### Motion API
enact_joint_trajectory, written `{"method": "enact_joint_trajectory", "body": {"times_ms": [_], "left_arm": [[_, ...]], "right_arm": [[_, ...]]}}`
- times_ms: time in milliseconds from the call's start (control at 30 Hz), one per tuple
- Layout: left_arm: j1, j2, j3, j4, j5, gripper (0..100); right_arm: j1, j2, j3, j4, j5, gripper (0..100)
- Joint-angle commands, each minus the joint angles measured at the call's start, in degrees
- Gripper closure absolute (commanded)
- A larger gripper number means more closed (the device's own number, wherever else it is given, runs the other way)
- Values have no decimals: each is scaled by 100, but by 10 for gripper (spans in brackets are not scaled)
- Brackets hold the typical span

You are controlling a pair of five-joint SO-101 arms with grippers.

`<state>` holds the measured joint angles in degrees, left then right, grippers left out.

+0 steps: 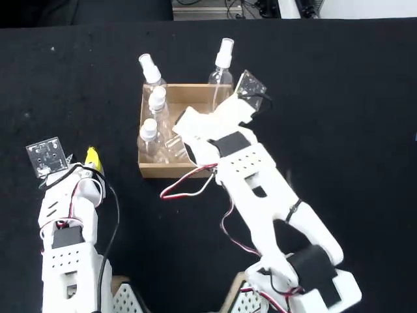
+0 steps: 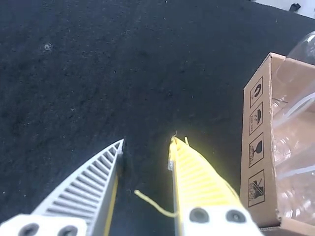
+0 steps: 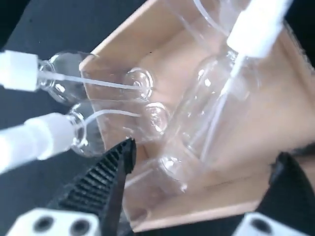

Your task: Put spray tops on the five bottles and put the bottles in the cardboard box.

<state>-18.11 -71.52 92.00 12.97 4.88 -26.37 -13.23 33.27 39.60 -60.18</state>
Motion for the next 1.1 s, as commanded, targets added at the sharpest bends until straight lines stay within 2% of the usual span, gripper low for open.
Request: {"method": "enact_joint_trajectory", "body": {"times_ms": [0,567,700,1067], "left_arm": [[-48,-97,-66,-114,0,873],[-57,-97,-66,-105,0,873],[-57,-97,-66,-105,-9,873],[-57,-97,-66,-123,-26,873]], "right_arm": [[273,145,-541,-396,-185,643],[316,1332,-1218,-387,-580,641],[536,1622,-1385,-387,-756,641],[607,2009,-1569,-422,-747,645]]}}
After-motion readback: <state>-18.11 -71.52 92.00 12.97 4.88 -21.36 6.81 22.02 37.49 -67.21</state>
